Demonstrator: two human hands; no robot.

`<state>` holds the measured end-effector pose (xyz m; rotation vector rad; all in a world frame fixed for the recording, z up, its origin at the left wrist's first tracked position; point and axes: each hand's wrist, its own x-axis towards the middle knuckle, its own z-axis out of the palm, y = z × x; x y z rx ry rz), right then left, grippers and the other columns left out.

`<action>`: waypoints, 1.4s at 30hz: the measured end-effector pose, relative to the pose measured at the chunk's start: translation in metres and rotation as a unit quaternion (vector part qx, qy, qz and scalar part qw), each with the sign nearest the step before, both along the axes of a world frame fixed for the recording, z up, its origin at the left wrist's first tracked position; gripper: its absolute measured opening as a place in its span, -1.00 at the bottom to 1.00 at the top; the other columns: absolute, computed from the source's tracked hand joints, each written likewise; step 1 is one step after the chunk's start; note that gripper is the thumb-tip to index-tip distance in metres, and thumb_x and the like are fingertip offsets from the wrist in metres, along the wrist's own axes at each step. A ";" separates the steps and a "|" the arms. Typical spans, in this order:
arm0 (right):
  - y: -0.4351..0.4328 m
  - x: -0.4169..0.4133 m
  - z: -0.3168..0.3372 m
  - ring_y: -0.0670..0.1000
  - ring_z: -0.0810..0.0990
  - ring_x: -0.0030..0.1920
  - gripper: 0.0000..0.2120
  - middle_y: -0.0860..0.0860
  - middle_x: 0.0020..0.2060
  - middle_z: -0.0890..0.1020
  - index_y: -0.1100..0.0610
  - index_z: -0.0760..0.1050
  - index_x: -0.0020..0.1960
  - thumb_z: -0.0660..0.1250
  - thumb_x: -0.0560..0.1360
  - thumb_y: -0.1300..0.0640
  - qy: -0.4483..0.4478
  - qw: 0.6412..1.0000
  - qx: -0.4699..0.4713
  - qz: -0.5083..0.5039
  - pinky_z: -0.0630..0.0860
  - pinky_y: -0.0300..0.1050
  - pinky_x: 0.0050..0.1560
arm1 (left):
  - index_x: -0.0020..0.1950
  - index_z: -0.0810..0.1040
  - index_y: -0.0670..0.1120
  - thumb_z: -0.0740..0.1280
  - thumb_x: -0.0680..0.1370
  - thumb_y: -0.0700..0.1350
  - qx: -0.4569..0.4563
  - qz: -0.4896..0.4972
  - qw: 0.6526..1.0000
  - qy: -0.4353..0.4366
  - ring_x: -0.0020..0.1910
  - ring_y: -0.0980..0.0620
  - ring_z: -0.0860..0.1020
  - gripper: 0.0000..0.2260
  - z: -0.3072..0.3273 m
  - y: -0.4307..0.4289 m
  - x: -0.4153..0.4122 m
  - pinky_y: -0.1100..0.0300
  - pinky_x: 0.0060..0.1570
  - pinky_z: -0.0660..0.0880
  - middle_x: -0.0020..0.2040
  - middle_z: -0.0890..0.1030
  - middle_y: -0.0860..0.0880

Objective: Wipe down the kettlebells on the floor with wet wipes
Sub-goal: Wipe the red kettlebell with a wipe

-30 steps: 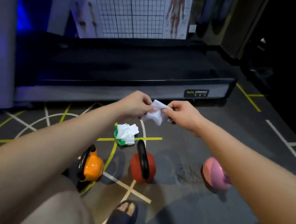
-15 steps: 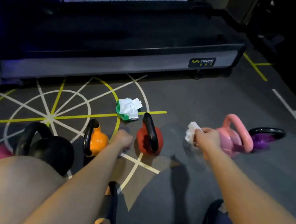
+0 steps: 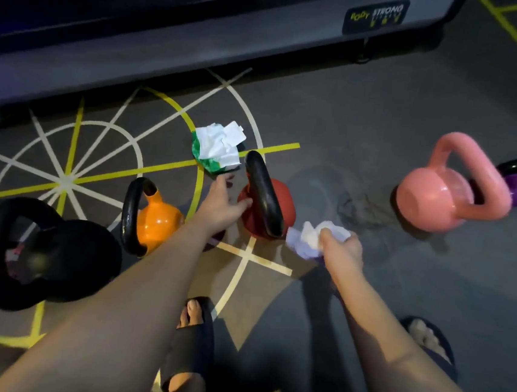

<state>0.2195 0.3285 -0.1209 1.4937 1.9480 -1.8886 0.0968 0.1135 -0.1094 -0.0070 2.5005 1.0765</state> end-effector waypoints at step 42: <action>-0.079 0.000 -0.051 -0.11 0.58 0.15 -0.39 -0.16 0.13 0.66 -0.14 0.49 0.42 0.47 0.43 -0.27 0.082 0.984 0.093 0.127 0.55 -0.04 0.14 | 0.21 0.60 -0.03 0.53 0.51 0.03 0.052 0.085 0.994 -0.035 0.10 0.02 0.60 -0.68 -0.048 0.041 -0.065 0.06 0.24 0.53 0.05 0.65 0.04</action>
